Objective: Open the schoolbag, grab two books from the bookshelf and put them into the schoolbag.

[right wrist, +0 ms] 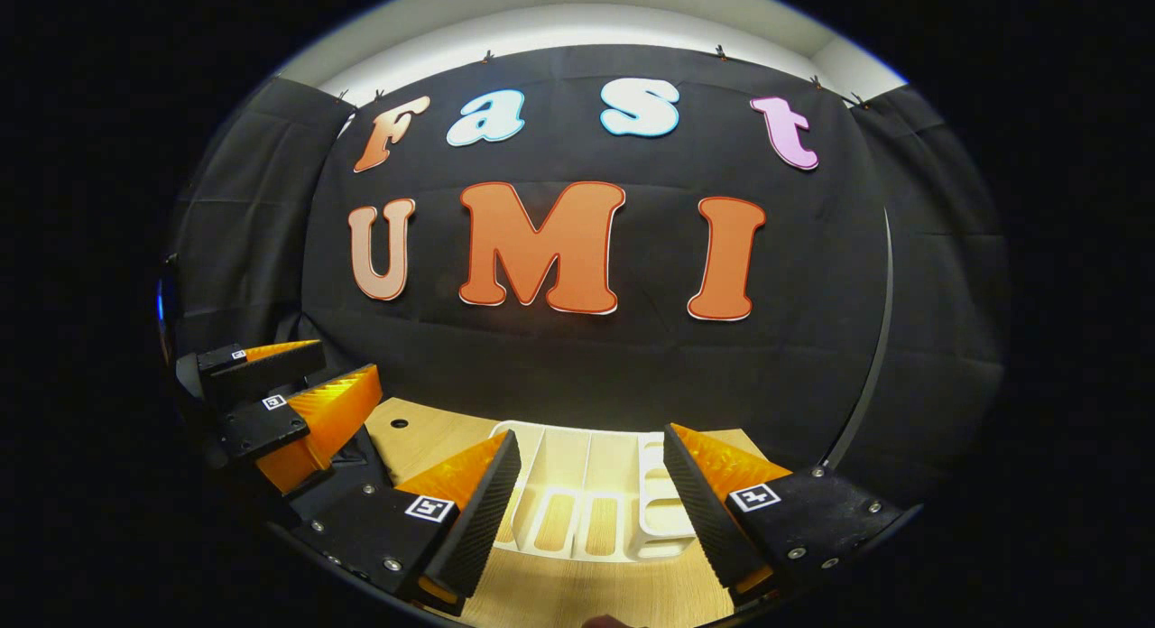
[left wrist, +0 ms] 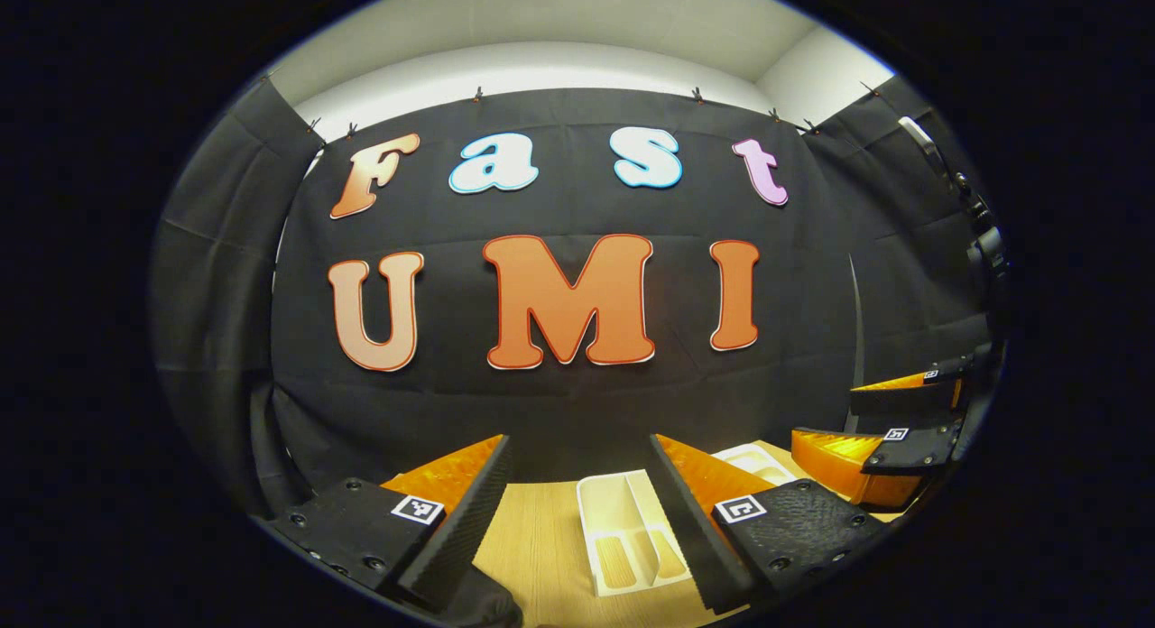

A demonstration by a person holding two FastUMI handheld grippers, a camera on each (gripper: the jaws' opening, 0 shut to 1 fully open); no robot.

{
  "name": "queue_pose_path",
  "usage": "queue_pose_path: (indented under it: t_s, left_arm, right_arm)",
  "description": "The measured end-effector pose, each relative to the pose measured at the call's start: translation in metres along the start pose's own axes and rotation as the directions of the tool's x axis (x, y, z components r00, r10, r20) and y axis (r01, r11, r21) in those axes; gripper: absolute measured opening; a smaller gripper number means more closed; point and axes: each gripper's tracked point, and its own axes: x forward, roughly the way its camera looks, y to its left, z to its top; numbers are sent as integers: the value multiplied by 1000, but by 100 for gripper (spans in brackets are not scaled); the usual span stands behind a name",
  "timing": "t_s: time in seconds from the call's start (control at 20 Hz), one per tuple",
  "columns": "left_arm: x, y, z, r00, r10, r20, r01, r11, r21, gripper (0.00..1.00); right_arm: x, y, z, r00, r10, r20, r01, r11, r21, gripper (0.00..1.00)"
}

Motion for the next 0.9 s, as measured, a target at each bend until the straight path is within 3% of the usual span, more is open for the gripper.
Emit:
queue_pose_path:
  t_s: [0.9]
  left_arm:
    - [1, -5, -16, 997, -33, -72, 37, 997, 61, 93]
  right_arm:
    - [-1, 6, -16, 999, 38, 19, -38, 999, 10, 94]
